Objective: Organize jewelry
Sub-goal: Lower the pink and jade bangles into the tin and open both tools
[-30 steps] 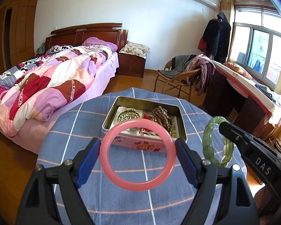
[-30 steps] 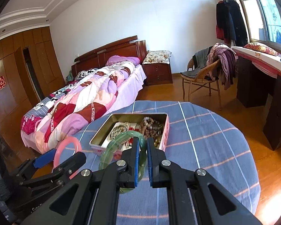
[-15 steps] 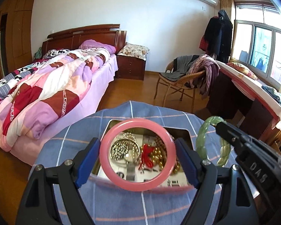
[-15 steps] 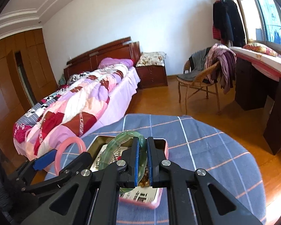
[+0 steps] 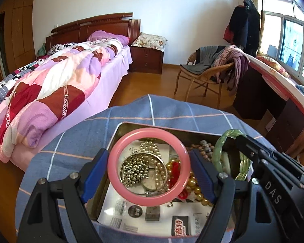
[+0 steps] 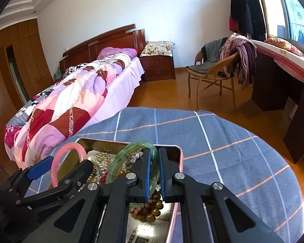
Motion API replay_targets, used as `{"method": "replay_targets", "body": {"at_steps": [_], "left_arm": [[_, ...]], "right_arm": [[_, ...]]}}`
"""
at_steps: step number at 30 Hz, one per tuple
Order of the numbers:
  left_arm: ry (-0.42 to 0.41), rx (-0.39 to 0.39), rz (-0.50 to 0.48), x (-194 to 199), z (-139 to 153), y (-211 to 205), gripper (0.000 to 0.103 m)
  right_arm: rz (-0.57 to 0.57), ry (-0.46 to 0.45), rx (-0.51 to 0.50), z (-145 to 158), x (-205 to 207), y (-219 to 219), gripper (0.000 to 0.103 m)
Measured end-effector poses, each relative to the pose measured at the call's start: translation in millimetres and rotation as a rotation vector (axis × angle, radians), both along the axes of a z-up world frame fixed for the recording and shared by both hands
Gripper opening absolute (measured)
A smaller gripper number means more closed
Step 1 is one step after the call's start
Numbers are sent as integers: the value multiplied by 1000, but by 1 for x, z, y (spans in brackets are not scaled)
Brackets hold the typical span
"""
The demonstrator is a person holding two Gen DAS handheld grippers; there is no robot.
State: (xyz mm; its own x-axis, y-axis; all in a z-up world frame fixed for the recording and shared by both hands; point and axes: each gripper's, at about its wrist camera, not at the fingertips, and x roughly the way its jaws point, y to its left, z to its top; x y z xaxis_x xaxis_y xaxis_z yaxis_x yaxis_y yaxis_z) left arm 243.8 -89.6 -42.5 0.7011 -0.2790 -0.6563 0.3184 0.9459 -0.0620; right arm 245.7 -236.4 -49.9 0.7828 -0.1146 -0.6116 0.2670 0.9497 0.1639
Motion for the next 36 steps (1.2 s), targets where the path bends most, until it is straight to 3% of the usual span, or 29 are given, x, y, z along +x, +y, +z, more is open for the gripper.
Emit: {"method": "replay_targets", "body": {"at_steps": [9, 12, 14, 23, 26, 27, 28, 30, 32, 36], "left_arm": [[33, 37, 7, 11, -24, -6, 82], [11, 84, 0, 7, -27, -13, 82], [51, 73, -1, 11, -33, -13, 82], [53, 92, 3, 12, -32, -16, 83], [54, 105, 10, 12, -33, -18, 84], [55, 116, 17, 12, -33, -19, 85], [57, 125, 19, 12, -34, -20, 86], [66, 128, 23, 11, -36, -22, 96], [78, 126, 31, 9, -37, -23, 97], [112, 109, 52, 8, -34, -17, 98]], "right_arm": [[16, 51, -6, -28, 14, 1, 7], [16, 42, -22, -29, 15, -1, 7], [22, 36, -27, -29, 15, 0, 7], [59, 9, 4, -30, 13, 1, 9], [72, 0, 14, -30, 12, 0, 17], [78, -6, 15, -29, 10, 1, 27], [80, -12, 14, -28, 10, 2, 30], [78, -41, 15, -24, 5, 2, 52], [68, -83, 15, -18, -2, 1, 63], [13, -172, -23, -3, -17, -1, 68]]}}
